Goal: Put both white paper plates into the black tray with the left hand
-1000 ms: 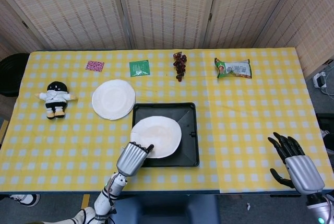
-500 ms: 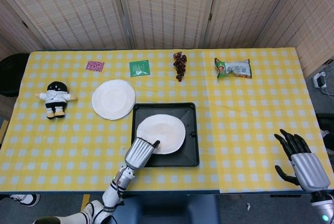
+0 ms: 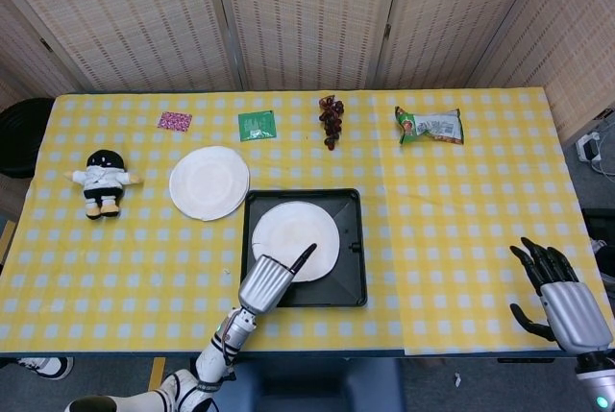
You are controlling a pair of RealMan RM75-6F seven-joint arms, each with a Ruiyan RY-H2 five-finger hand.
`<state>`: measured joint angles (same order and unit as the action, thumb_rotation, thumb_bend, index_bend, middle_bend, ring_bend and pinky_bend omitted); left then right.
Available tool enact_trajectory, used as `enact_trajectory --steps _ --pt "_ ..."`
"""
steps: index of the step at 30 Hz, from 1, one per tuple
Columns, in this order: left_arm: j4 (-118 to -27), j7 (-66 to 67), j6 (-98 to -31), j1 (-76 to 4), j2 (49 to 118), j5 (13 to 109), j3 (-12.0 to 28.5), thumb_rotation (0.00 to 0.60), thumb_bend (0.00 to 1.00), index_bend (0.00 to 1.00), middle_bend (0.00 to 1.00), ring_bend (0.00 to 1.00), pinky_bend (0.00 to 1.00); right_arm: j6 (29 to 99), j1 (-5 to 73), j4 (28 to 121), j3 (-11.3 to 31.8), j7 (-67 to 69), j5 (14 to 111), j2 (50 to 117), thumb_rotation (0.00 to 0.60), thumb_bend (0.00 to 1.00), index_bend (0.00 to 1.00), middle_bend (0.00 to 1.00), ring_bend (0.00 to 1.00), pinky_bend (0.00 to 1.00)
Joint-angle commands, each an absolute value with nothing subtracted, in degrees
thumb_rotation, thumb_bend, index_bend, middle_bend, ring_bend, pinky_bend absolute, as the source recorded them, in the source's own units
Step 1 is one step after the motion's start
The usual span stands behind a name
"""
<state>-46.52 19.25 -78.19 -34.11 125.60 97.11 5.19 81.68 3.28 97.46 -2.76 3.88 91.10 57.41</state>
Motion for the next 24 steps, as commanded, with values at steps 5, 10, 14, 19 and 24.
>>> enact_trajectory --steps 5,10,14,19,24 --pt "-57.43 24.97 -75.40 -33.00 120.55 95.35 3.78 0.600 0.16 0.12 1.00 1.00 1.00 81.95 3.12 97.54 -2.89 4.03 91.57 57.25 0.600 0.38 0.00 0.00 0.00 0.00" --pt "-67.38 30.10 -74.49 -31.95 115.13 94.28 3.40 0.600 0.15 0.13 1.00 1.00 1.00 81.97 3.08 97.51 -3.02 4.20 91.96 57.18 0.600 0.38 0.00 0.00 0.00 0.00" --pt "-72.81 32.65 -75.77 -31.09 110.61 93.83 4.34 0.600 0.16 0.16 1.00 1.00 1.00 82.22 2.94 97.60 -3.24 4.09 92.51 57.18 0.600 0.38 0.00 0.00 0.00 0.00" --pt "-75.77 32.20 -77.69 -30.09 104.85 92.86 6.23 0.600 0.20 0.26 1.00 1.00 1.00 82.13 2.91 97.66 -3.47 3.62 92.99 57.39 0.600 0.38 0.00 0.00 0.00 0.00" --pt "-73.03 29.14 -80.15 -29.11 100.95 92.46 7.61 0.600 0.30 0.35 1.00 1.00 1.00 81.62 3.01 97.85 -3.61 2.88 92.99 57.74 0.600 0.38 0.00 0.00 0.00 0.00"
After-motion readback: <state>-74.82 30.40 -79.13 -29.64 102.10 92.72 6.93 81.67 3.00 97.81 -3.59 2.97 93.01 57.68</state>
